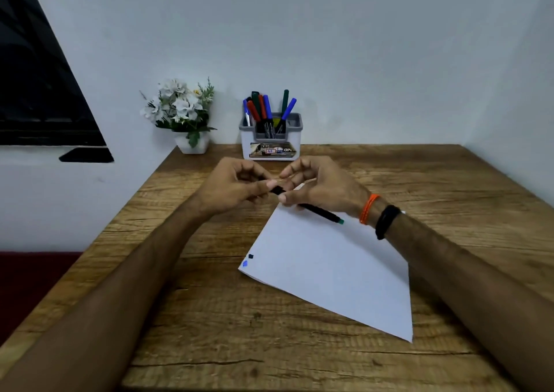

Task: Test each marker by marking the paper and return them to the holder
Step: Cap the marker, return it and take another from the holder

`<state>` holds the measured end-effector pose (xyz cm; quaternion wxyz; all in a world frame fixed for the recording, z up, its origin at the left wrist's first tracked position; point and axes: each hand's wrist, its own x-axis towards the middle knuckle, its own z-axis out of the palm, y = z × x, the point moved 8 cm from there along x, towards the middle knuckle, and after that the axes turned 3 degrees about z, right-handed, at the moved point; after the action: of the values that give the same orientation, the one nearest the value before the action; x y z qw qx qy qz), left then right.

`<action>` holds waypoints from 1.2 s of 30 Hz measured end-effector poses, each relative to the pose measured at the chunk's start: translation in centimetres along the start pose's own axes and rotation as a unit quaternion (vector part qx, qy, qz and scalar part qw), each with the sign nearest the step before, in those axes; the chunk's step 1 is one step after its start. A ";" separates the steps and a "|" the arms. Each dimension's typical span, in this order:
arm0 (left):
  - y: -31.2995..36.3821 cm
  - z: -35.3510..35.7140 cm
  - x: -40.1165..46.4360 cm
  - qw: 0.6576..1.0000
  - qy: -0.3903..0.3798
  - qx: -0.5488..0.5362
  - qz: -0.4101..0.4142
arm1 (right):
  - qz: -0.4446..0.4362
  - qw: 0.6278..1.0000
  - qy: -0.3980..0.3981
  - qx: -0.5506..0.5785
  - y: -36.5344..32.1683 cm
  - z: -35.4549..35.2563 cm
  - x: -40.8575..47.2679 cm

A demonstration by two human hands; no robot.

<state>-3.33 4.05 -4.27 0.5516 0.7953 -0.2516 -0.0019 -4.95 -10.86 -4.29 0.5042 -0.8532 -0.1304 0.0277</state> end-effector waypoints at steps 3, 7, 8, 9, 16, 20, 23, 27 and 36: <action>-0.1 -1.4 0.0 0.999 0.025 -0.032 -0.010 | -0.001 0.996 -0.021 -0.086 -0.2 -1.4 -0.2; -0.2 -2.0 0.0 0.998 0.034 -0.054 -0.011 | -0.011 0.996 0.040 0.082 0.4 -3.4 0.0; -0.1 -1.9 0.0 0.998 0.028 -0.056 -0.010 | -0.013 0.986 0.055 0.159 0.7 -3.5 0.0; -0.1 -1.6 -0.1 0.998 0.018 -0.056 -0.008 | -0.012 0.972 0.063 0.224 1.0 -3.2 0.1; 1.0 0.6 -0.3 0.998 -0.041 0.033 0.036 | -0.023 0.974 0.026 0.223 0.9 -0.5 -0.1; 1.9 1.6 -0.7 0.991 -0.052 0.098 0.074 | -0.049 0.978 0.008 0.202 0.4 0.2 -0.3; 2.2 2.4 -0.9 0.983 -0.067 0.142 0.093 | -0.074 0.981 0.020 0.179 0.0 0.3 -0.3; 1.9 3.2 -1.1 0.979 -0.091 0.152 0.104 | -0.092 0.978 0.014 0.186 -0.1 0.4 -0.3; 1.7 3.4 -0.7 0.981 -0.078 0.134 0.119 | -0.081 0.964 -0.006 0.254 0.3 1.0 0.1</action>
<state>-5.61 0.94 -4.30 0.4152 0.8239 -0.3841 0.0355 -4.96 -10.16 -5.05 0.7043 -0.6834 -0.1906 0.0243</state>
